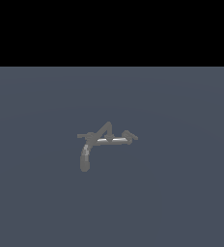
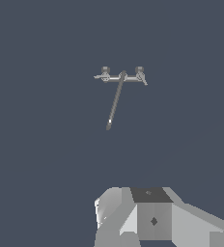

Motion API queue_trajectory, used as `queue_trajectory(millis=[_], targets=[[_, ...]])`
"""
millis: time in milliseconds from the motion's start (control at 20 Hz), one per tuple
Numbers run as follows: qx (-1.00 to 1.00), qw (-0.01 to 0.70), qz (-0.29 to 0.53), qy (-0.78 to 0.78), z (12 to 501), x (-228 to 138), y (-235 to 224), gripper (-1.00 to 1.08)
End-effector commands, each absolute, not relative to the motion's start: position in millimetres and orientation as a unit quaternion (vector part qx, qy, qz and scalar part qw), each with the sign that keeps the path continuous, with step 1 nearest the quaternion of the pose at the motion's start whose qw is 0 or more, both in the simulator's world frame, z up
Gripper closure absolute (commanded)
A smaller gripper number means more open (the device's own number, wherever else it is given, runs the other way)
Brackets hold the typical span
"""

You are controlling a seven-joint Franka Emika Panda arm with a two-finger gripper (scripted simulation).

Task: Turn on the faucet by rotating a designated handle.

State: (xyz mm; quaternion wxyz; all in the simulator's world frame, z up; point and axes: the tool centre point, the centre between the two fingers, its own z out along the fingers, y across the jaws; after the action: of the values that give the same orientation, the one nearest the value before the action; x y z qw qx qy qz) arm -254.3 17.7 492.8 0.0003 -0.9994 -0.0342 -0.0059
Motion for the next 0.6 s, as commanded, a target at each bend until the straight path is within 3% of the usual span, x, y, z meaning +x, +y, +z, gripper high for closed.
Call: queue_trajectory(millis=[0, 550], targets=[[-0.999, 0.000, -0.006, -0.034, 493, -254, 18, 1.08], [-1.000, 0.000, -0.006, -0.001, 473, -247, 30, 1.08]])
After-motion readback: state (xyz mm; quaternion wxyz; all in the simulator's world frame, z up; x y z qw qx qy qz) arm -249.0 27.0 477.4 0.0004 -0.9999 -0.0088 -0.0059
